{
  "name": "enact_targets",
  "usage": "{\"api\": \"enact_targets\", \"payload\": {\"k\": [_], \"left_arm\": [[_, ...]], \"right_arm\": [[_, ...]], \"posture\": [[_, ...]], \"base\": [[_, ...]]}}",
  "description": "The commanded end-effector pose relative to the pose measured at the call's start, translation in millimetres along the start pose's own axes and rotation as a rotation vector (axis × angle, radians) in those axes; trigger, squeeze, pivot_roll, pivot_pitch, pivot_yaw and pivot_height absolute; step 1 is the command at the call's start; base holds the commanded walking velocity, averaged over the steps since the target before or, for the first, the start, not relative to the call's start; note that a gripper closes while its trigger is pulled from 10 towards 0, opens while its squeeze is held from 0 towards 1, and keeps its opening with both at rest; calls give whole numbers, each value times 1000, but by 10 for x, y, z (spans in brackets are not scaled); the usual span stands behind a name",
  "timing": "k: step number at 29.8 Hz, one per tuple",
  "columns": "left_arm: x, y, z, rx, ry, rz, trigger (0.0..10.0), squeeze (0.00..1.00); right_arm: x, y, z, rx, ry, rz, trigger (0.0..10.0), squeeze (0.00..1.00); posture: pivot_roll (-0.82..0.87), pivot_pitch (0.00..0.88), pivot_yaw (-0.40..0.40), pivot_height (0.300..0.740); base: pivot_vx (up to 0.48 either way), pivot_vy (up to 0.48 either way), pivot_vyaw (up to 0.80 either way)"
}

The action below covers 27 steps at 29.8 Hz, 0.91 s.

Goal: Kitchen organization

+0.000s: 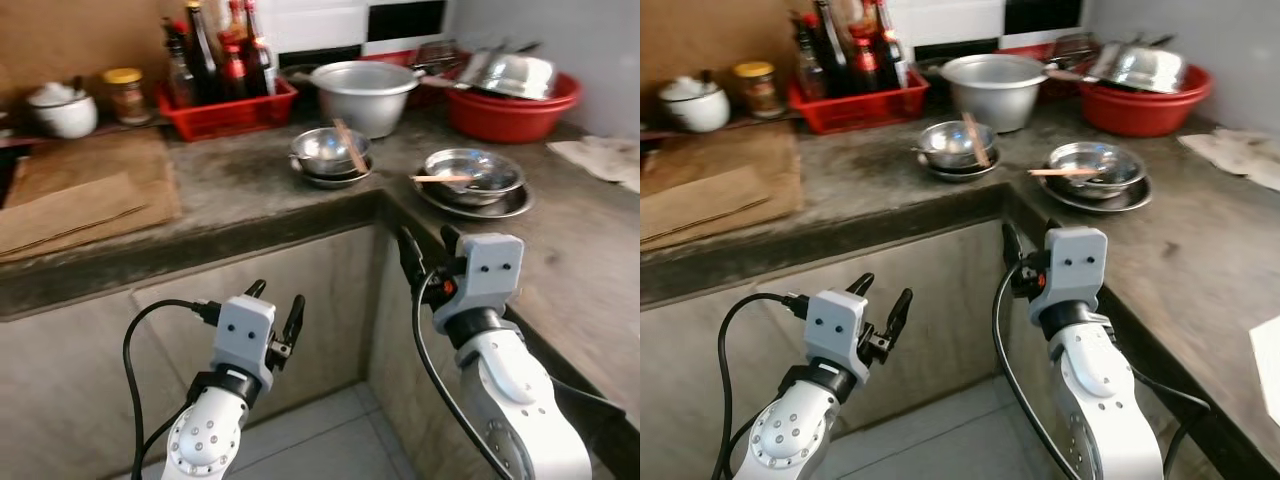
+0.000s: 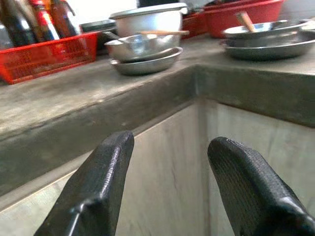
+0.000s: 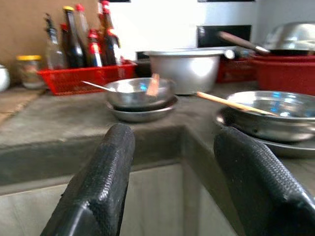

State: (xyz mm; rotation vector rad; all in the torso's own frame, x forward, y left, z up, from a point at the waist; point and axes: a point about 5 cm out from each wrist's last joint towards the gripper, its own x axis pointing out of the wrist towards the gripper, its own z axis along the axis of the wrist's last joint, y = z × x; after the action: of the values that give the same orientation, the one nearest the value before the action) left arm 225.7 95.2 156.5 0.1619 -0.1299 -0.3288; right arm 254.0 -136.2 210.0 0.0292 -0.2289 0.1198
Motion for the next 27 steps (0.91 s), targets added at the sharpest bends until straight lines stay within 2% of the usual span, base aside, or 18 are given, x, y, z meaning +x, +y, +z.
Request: {"api": "enact_targets", "payload": {"k": [1, 16, 19, 27], "left_arm": [[4, 10, 8, 9, -7, 7, 10000, 0], [2, 8, -3, 19, -8, 3, 10000, 0], [8, 17, -3, -3, -5, 13, 10000, 0], [12, 10, -17, 0, -7, 1, 10000, 0]], "right_arm": [[10, -26, 5, 1, -2, -13, 10000, 0], [63, -28, 32, -5, -24, -13, 10000, 0], [83, -49, 57, -10, -38, -21, 10000, 0], [103, -124, 93, -34, -64, -66, 10000, 0]], "posture": [[142, 76, -16, 740], [148, 68, -20, 740], [147, 67, -19, 740], [144, 59, -12, 740]], "base": [[289, 0, 0], [324, 0, 0], [330, 0, 0], [0, 0, 0]]}}
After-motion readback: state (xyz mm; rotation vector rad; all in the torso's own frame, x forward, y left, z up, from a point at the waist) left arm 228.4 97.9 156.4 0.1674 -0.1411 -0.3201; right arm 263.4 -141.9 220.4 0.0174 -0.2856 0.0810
